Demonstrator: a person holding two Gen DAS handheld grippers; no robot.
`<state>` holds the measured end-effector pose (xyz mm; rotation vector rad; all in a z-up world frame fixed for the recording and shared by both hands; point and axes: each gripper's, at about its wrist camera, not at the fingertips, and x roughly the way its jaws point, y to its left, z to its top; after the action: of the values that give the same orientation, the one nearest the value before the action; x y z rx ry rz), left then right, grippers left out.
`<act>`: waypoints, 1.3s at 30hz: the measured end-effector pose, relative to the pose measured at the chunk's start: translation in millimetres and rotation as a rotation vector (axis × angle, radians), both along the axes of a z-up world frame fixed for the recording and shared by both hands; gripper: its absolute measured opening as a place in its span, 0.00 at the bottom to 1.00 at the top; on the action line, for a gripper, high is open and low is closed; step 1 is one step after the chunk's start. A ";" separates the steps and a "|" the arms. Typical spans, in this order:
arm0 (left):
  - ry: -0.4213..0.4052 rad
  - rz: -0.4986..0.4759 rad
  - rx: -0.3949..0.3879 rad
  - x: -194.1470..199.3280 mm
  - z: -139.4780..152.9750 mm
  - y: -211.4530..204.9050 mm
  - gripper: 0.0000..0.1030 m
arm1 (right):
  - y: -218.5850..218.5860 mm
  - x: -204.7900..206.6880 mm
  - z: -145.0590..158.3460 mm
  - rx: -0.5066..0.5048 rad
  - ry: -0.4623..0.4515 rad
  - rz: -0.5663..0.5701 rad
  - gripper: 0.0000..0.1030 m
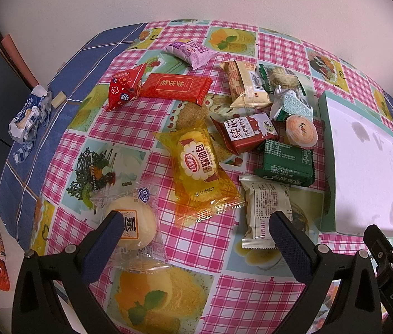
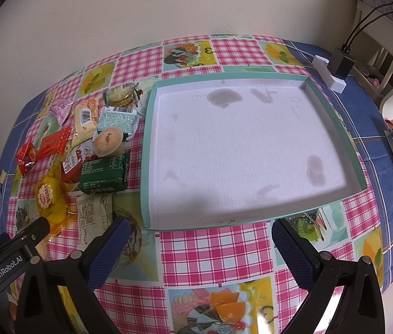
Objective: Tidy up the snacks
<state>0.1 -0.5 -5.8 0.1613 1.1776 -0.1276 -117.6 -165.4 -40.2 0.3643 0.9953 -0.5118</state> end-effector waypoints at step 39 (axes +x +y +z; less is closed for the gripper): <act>0.191 0.432 -0.232 29.8 -50.0 126.5 1.00 | 114.3 79.7 -43.8 0.121 0.045 0.365 0.88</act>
<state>29.9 126.0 -55.8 -0.3160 1.3519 0.1040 -37.8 -51.0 -84.1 0.2712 1.1104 -0.1306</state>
